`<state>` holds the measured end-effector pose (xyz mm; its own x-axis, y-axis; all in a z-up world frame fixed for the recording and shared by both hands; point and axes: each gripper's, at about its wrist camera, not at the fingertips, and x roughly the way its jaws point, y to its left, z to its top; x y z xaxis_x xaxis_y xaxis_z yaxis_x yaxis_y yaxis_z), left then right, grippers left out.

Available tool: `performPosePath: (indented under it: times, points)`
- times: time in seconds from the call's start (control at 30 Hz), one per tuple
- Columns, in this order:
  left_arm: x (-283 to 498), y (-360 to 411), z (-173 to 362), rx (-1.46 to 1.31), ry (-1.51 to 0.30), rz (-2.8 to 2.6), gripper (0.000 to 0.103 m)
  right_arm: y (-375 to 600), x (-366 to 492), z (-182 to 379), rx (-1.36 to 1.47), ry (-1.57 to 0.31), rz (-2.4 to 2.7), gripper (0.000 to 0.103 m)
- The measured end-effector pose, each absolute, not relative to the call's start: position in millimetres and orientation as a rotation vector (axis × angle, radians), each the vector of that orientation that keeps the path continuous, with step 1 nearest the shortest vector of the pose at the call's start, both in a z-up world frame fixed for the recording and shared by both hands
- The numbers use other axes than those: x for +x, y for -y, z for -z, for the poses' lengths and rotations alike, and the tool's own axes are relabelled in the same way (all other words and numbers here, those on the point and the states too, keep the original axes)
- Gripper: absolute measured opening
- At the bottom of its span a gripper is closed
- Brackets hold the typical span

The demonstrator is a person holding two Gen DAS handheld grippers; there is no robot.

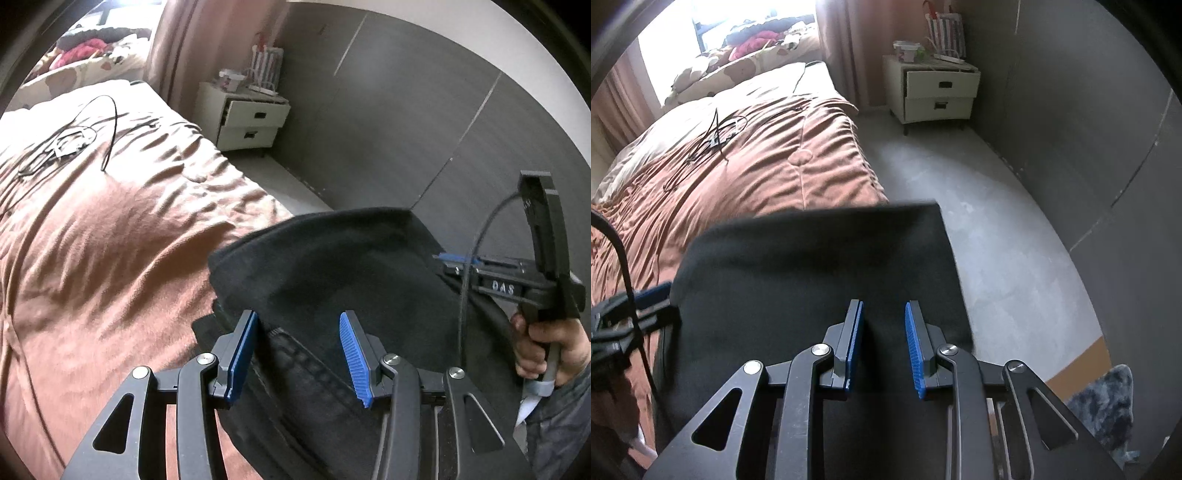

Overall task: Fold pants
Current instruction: 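Lower the folded pants onto the other folded clothes stack with both grippers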

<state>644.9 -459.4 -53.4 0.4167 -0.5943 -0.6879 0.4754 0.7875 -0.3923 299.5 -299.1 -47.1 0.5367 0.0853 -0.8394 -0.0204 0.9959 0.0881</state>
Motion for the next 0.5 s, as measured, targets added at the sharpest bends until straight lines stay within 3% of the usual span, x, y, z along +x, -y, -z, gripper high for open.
performPosePath:
  times: [0.5]
  points:
    - [572, 472, 38, -0.122, -0.941, 0.749, 0.048, 323, 217, 38, 0.074, -0.983, -0.027, 0.021]
